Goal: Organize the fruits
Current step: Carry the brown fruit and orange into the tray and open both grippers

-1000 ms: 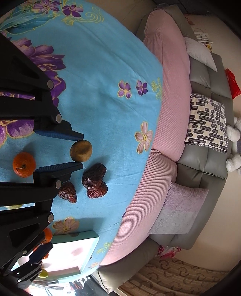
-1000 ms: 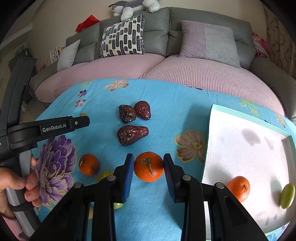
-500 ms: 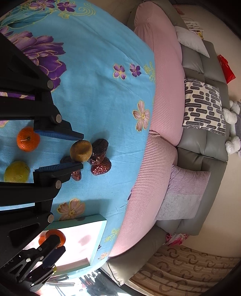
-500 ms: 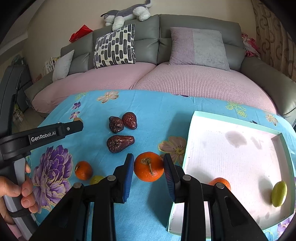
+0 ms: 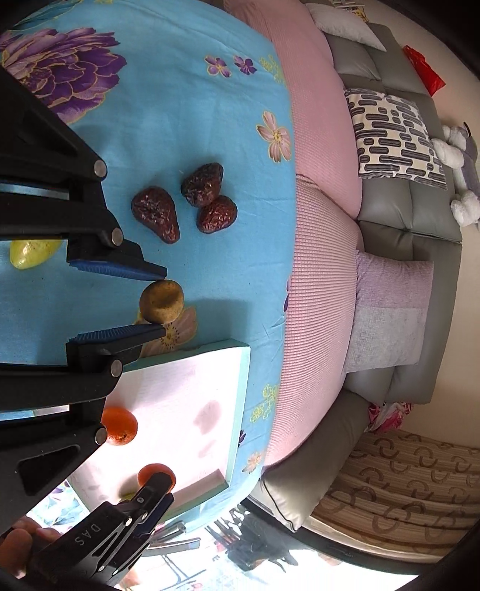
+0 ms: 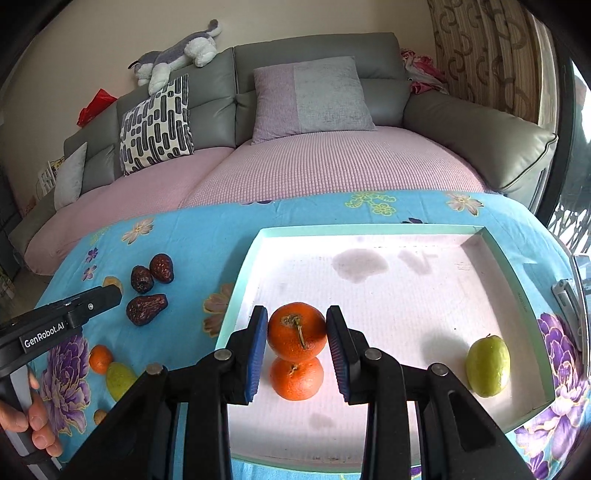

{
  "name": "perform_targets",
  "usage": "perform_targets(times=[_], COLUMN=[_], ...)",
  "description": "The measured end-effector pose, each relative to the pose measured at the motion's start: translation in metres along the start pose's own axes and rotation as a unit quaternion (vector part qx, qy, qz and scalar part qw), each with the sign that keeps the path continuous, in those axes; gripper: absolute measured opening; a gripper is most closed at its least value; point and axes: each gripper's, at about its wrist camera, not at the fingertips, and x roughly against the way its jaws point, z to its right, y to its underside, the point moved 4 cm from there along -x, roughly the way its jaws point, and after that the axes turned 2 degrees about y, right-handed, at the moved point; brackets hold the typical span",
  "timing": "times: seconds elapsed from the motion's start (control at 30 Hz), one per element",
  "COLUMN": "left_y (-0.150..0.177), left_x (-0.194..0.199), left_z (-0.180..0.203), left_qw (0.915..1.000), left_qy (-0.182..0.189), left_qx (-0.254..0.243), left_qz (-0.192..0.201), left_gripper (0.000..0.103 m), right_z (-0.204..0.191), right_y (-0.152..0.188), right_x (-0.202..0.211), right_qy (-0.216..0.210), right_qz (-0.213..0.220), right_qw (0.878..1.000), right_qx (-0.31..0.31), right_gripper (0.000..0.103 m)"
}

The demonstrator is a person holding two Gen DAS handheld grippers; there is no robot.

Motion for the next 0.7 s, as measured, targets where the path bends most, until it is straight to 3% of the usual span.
perform_targets(times=[0.33,0.7], left_y=[0.008,0.008], left_x=[-0.023,-0.044], left_z=[0.065,0.082], left_qw=[0.9971,0.9961], left_qy=[0.046,0.045], left_qx=[-0.06,-0.076], left_qz=[-0.01,-0.003], left_gripper=[0.026,0.026], right_z=[0.058,0.081], right_y=[0.002,0.007], right_x=[0.015,0.017], right_qy=[0.053,0.062], right_qz=[0.009,0.008], right_qw=[0.998,0.997], right_qx=[-0.04,-0.051], right_gripper=[0.034,0.034])
